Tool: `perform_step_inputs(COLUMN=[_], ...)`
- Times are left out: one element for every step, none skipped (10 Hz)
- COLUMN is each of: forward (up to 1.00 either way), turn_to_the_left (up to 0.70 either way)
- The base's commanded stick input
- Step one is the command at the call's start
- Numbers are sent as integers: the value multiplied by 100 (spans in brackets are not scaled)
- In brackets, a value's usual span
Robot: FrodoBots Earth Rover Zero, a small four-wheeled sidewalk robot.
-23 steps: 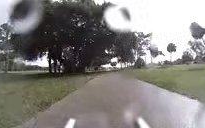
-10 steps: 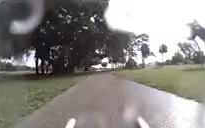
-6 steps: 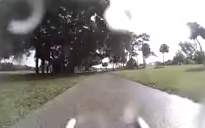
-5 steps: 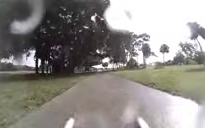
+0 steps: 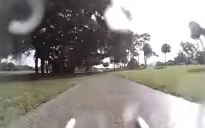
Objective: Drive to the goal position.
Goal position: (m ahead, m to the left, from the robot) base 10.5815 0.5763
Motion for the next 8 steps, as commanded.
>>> perform_step_inputs(forward=[85, 85, 85, 85, 85, 85, 85, 85], turn_to_the_left=[0, 0, 0, 0, 0, 0, 0, 0])
